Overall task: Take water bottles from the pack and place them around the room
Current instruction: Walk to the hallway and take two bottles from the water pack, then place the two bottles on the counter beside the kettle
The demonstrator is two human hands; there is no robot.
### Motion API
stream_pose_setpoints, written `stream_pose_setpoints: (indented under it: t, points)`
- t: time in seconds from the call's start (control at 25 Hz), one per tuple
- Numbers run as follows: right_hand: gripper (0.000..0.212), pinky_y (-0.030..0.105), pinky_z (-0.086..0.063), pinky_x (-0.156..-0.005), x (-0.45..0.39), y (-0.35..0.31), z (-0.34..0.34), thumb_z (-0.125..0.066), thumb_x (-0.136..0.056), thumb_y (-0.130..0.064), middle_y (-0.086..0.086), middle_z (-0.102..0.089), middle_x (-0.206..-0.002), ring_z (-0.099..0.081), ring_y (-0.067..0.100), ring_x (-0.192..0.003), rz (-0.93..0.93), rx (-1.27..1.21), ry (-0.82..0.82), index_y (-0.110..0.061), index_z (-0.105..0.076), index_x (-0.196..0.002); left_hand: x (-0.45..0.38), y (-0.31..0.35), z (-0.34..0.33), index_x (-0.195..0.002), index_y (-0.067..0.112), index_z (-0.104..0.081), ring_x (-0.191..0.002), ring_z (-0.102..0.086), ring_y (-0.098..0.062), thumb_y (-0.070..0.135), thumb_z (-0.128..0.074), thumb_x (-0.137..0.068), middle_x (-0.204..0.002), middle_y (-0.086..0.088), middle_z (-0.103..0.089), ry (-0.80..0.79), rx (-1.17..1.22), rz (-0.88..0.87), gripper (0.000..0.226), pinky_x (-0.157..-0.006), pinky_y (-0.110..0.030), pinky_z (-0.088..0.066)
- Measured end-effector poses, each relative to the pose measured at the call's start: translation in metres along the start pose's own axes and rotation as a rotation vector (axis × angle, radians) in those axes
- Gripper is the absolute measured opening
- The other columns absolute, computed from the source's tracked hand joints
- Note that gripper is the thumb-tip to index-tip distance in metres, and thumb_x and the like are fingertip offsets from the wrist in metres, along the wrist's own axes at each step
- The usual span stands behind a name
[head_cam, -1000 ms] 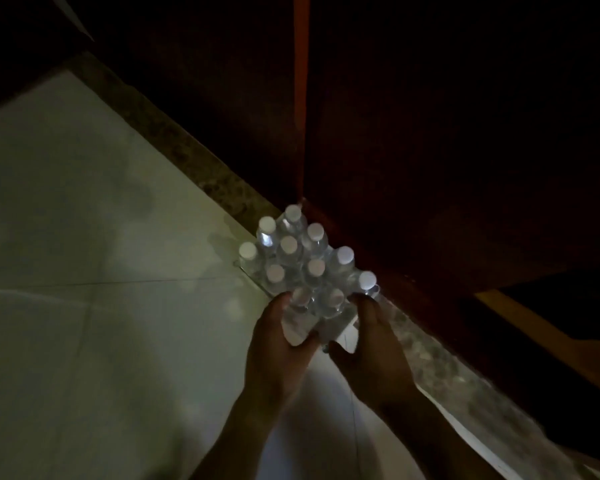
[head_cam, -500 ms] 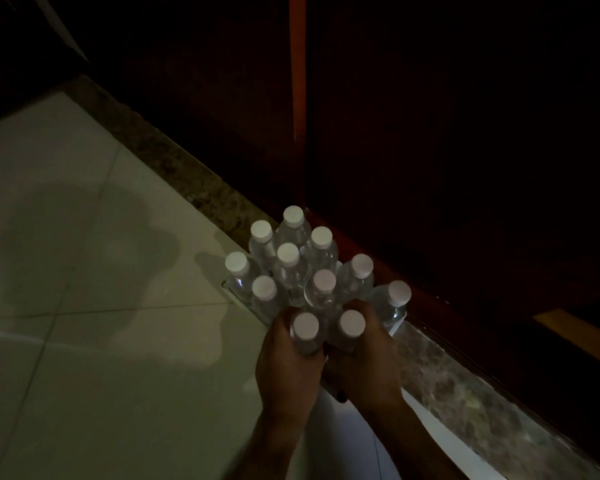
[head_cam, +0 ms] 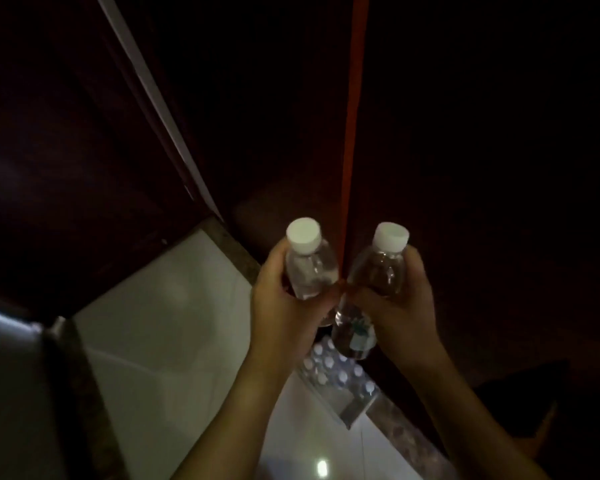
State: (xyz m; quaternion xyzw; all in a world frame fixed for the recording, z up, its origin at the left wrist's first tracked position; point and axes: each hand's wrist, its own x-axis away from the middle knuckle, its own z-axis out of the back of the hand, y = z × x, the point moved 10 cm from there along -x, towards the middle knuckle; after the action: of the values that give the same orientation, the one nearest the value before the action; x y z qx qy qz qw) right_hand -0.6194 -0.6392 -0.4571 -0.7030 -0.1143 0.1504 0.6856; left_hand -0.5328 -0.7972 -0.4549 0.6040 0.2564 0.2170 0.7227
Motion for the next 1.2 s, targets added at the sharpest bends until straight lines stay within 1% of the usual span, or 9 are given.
stream_pose_setpoints:
  t: [0.16,0.28,0.36,0.52,0.68,0.8,0.96,1.12,1.2]
  points:
    - [0.049,0.017,-0.053,-0.061,-0.017,-0.263,-0.003,-0.068,-0.072,0.013,-0.009,-0.069,-0.084,-0.070,0.004,-0.077,0.196,-0.052,-0.051,-0.016,-0.056,-0.110,-0.022,0.253,0.018,-0.128,0.025,-0.056,-0.108,-0.069,-0.007,0.004,-0.081,-0.077,-0.114,0.009,-0.072,-0.082,0.064,-0.179,0.061,-0.087,-0.023,-0.056]
    - [0.042,0.017,-0.052,-0.058,-0.005,-0.398,0.004,-0.069,-0.071,0.011,-0.009,-0.070,-0.076,-0.069,0.005,-0.070,0.357,-0.081,-0.098,-0.019,-0.059,-0.097,-0.011,0.377,0.019,-0.119,0.025,-0.056,-0.099,-0.071,-0.005,-0.001,-0.074,-0.083,-0.102,0.009,-0.074,-0.135,0.114,-0.317,0.048,-0.078,-0.019,-0.055]
    - [0.037,0.015,-0.051,-0.057,0.004,-0.448,0.012,-0.072,-0.070,0.011,-0.008,-0.068,-0.071,-0.067,0.002,-0.065,0.459,-0.076,-0.088,-0.018,-0.059,-0.090,-0.006,0.423,0.015,-0.115,0.018,-0.057,-0.091,-0.072,-0.004,-0.007,-0.070,-0.084,-0.096,0.002,-0.072,-0.179,0.152,-0.390,0.042,-0.071,-0.016,-0.055]
    - [0.033,0.017,-0.050,-0.055,0.023,-0.493,0.032,-0.072,-0.070,0.013,-0.009,-0.065,-0.064,-0.063,0.001,-0.060,0.552,-0.089,0.036,-0.013,-0.058,-0.085,-0.001,0.471,0.013,-0.106,0.020,-0.061,-0.088,-0.072,-0.007,0.003,-0.077,-0.075,-0.091,0.003,-0.075,-0.173,0.244,-0.466,0.039,-0.077,-0.021,-0.055]
    - [0.033,0.019,-0.049,-0.054,0.034,-0.509,0.058,-0.070,-0.067,0.014,-0.008,-0.062,-0.064,-0.059,0.004,-0.058,0.573,-0.066,0.177,-0.011,-0.056,-0.083,-0.004,0.490,-0.013,-0.103,0.020,-0.063,-0.087,-0.072,-0.011,0.018,-0.079,-0.067,-0.090,0.003,-0.075,-0.282,0.323,-0.496,0.039,-0.080,-0.031,-0.056]
    - [0.032,0.018,-0.047,-0.053,0.053,-0.515,0.101,-0.071,-0.061,0.007,-0.010,-0.061,-0.061,-0.056,0.003,-0.056,0.585,-0.004,0.327,-0.012,-0.054,-0.082,0.006,0.501,-0.058,-0.103,0.023,-0.061,-0.082,-0.070,-0.003,0.027,-0.083,-0.062,-0.089,0.010,-0.075,-0.387,0.382,-0.528,0.046,-0.076,-0.020,-0.056]
    - [0.036,0.019,-0.049,-0.056,0.131,-0.515,0.201,-0.072,-0.067,0.014,-0.009,-0.063,-0.065,-0.060,0.003,-0.060,0.555,0.136,0.611,-0.012,-0.055,-0.086,0.073,0.510,-0.164,-0.105,0.019,-0.060,-0.079,-0.069,0.005,-0.004,-0.082,-0.074,-0.092,0.001,-0.071,-0.680,0.473,-0.509,0.044,-0.070,-0.010,-0.051]
    - [0.032,0.021,-0.050,-0.057,0.278,-0.516,0.298,-0.071,-0.060,0.005,-0.006,-0.064,-0.067,-0.061,0.006,-0.061,0.556,0.236,0.977,-0.014,-0.056,-0.082,0.218,0.534,-0.258,-0.113,0.009,-0.059,-0.077,-0.070,0.002,-0.006,-0.079,-0.075,-0.097,-0.002,-0.072,-1.058,0.575,-0.456,0.045,-0.066,-0.013,-0.053]
    - [0.032,0.026,-0.051,-0.059,0.368,-0.519,0.334,-0.070,-0.058,0.001,-0.002,-0.064,-0.068,-0.061,0.010,-0.062,0.546,0.291,1.164,-0.017,-0.057,-0.080,0.305,0.550,-0.288,-0.112,0.008,-0.060,-0.078,-0.071,-0.004,0.003,-0.084,-0.073,-0.095,-0.002,-0.072,-1.206,0.627,-0.423,0.046,-0.069,-0.019,-0.056]
